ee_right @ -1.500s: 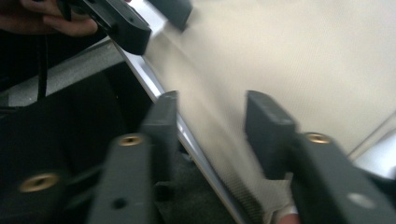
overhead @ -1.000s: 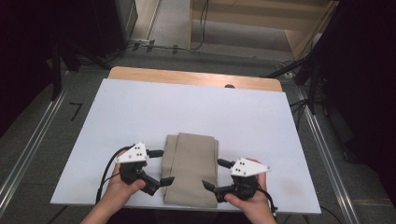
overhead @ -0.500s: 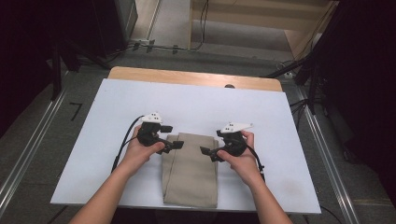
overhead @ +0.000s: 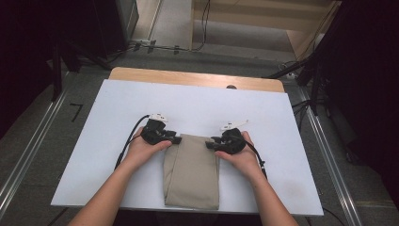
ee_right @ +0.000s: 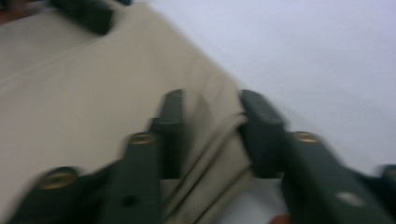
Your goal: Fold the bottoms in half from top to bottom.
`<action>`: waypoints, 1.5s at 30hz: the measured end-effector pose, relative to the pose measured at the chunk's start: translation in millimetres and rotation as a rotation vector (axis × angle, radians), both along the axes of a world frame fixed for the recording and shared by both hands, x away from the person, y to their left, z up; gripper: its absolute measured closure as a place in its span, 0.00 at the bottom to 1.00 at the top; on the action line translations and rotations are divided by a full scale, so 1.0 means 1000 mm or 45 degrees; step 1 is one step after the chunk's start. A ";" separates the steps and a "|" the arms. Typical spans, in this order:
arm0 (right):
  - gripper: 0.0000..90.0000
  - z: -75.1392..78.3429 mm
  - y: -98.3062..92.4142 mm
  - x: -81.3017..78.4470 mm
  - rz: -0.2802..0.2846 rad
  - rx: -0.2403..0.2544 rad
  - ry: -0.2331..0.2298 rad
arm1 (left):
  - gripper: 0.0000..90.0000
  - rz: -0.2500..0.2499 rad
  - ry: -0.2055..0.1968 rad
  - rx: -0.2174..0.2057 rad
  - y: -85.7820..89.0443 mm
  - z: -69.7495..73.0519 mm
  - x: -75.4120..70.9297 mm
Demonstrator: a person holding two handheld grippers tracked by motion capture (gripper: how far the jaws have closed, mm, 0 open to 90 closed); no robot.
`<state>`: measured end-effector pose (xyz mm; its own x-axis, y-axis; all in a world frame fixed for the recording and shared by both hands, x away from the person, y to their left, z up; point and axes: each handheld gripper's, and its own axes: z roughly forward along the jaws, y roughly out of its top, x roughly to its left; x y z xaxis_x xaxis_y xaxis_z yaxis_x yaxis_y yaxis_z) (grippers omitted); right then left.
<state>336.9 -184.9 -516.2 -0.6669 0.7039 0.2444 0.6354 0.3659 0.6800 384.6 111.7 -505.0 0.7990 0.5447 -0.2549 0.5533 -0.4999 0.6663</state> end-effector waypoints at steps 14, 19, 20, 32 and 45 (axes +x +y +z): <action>0.87 0.050 -0.009 0.025 -0.040 0.027 -0.224 | 0.96 -0.008 -0.236 -0.106 -0.007 0.053 0.032; 0.84 0.076 -0.011 0.048 -0.131 0.036 -0.282 | 0.93 0.025 -0.359 -0.139 -0.013 0.078 0.055; 0.76 0.079 -0.011 0.052 -0.153 0.044 -0.296 | 0.84 0.029 -0.375 -0.179 -0.013 0.080 0.060; 0.13 0.084 -0.041 0.027 -0.239 0.157 -0.356 | 0.15 0.105 -0.323 -0.414 0.037 0.087 0.035; 0.00 0.060 -0.075 -0.052 -0.217 0.214 -0.416 | 0.14 0.071 -0.343 -0.474 0.096 0.056 -0.039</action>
<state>285.1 -259.6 -456.3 -0.6058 0.7794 0.1599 0.4178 0.1406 0.8976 345.5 207.9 -449.0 0.8357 0.4995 -0.2283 0.3547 -0.1736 0.9187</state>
